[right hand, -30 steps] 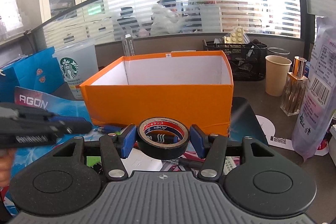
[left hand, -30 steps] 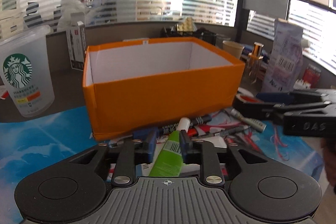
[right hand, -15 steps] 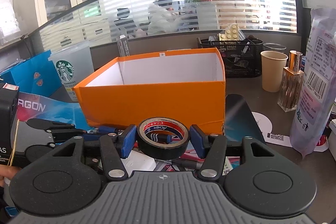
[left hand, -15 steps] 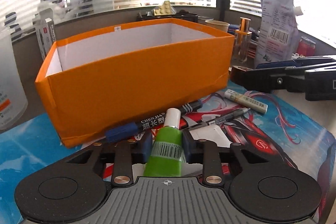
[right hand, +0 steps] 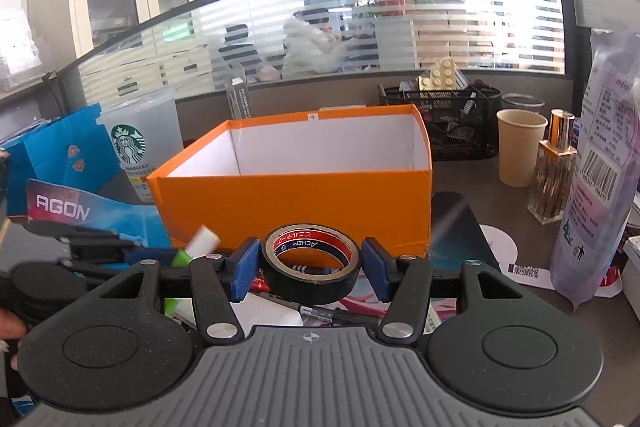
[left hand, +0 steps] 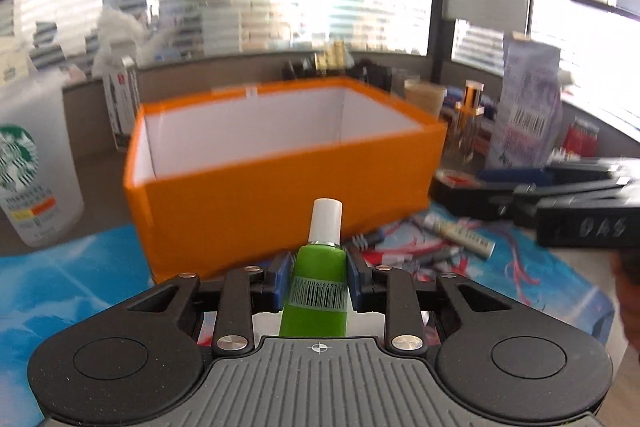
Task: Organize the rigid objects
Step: 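Lift and carry the green bottle and tape roll over the orange box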
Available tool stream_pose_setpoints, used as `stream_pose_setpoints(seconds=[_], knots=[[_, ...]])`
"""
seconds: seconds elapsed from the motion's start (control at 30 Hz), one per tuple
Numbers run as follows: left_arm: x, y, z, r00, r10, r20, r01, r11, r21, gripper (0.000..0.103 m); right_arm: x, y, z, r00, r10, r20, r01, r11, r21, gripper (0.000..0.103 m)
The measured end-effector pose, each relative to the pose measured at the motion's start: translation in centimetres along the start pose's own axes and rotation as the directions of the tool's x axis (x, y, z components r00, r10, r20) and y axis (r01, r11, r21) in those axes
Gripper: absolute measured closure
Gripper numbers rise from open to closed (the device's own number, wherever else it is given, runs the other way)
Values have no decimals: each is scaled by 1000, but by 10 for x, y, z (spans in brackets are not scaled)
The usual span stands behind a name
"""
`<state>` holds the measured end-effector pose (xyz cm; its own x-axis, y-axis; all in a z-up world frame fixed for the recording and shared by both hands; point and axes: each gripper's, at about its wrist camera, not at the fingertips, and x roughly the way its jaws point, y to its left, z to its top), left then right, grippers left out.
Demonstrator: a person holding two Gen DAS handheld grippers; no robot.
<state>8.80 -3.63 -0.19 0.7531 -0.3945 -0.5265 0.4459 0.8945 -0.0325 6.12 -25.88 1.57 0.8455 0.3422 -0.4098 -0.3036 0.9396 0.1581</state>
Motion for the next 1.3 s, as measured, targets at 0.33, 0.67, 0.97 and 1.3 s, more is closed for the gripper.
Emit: stream_pose_setpoints(seconds=[0.33, 0.67, 0.97, 1.3], knots=[[-39, 1, 25, 991, 8, 130, -7, 1000, -11, 76, -10, 21, 14, 998, -3, 58, 7, 998, -67, 50], [-60, -1, 51, 979, 23, 200, -23, 1000, -1, 76, -15, 35, 35, 994, 15, 109, -3, 994, -112, 50], [-73, -1, 66, 968, 45, 246, -49, 999, 9, 76, -19, 44, 48, 989, 15, 144, 4, 992, -125, 50], [-81, 4, 85, 953, 61, 298, -65, 998, 2, 76, -19, 49, 63, 985, 17, 173, 7, 991, -135, 50]])
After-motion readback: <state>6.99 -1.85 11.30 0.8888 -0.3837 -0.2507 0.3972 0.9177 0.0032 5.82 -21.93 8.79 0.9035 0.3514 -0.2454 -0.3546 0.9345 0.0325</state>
